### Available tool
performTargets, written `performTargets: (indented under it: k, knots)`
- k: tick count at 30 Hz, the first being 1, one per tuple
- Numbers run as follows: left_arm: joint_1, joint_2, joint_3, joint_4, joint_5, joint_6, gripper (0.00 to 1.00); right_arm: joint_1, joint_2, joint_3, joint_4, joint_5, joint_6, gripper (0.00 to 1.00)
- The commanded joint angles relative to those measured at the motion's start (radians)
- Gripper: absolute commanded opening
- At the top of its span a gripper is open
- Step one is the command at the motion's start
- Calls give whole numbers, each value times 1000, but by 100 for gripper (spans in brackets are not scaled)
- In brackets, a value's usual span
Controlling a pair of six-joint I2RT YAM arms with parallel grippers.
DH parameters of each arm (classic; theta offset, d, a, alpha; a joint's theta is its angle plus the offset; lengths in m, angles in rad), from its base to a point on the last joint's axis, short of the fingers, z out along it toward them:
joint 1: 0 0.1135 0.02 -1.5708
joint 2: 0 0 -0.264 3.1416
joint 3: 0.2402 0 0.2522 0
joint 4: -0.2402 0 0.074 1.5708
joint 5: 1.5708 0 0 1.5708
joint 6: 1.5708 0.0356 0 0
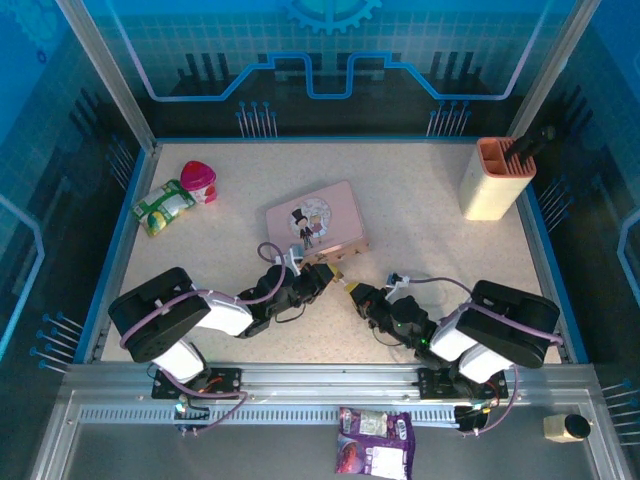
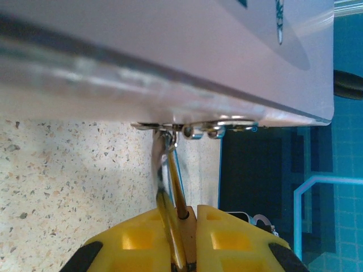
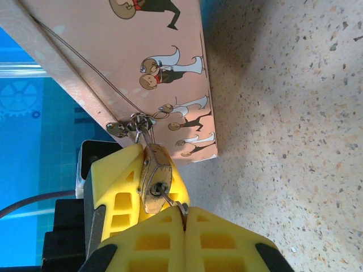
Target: Unlock the padlock with the key
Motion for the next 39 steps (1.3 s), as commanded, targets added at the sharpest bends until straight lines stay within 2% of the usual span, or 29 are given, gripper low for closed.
performTargets:
  k: [1, 19, 30, 39]
  knots:
    - [-24, -28, 3, 92, 30, -45, 0, -10, 40, -6, 67, 7, 23, 0]
    - [-57, -35, 22, 34, 11, -5, 0, -10, 4, 29, 58, -33, 29, 0]
    - [-71, -58, 32, -2, 2, 20, 0, -10, -148, 62, -161, -51, 9, 0]
    - [-80, -61, 49, 10, 8, 20, 0, -11, -209, 77, -272, -59, 22, 0]
